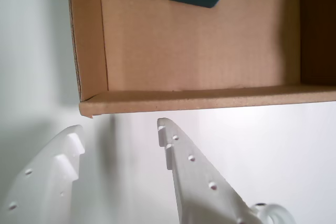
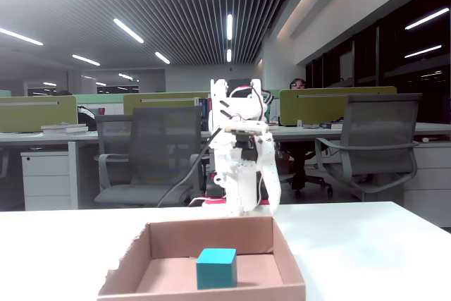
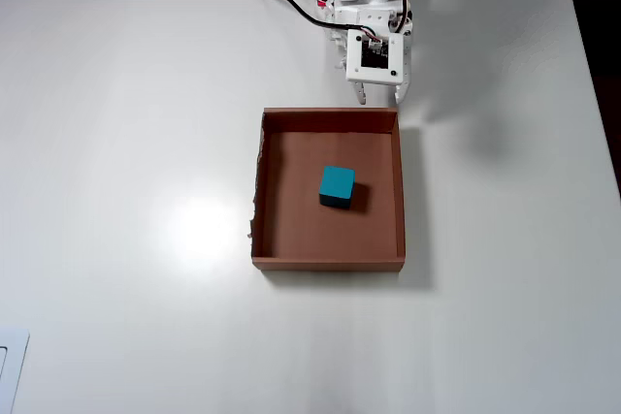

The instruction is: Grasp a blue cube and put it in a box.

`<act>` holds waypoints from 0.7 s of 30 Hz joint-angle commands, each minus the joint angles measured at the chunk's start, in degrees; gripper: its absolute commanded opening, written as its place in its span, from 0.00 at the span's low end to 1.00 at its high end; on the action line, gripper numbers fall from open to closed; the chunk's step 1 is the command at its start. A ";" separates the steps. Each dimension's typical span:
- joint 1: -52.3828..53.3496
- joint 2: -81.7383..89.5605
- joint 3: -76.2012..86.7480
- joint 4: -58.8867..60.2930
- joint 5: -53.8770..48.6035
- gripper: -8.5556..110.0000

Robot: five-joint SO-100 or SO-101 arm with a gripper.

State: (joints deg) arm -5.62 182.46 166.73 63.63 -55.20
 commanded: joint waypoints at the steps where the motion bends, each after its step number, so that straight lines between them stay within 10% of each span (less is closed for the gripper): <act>1: -0.62 -0.09 0.26 -0.26 0.79 0.21; 21: -2.81 -0.09 3.52 1.93 2.64 0.23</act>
State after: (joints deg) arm -8.17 182.90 170.68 65.30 -52.73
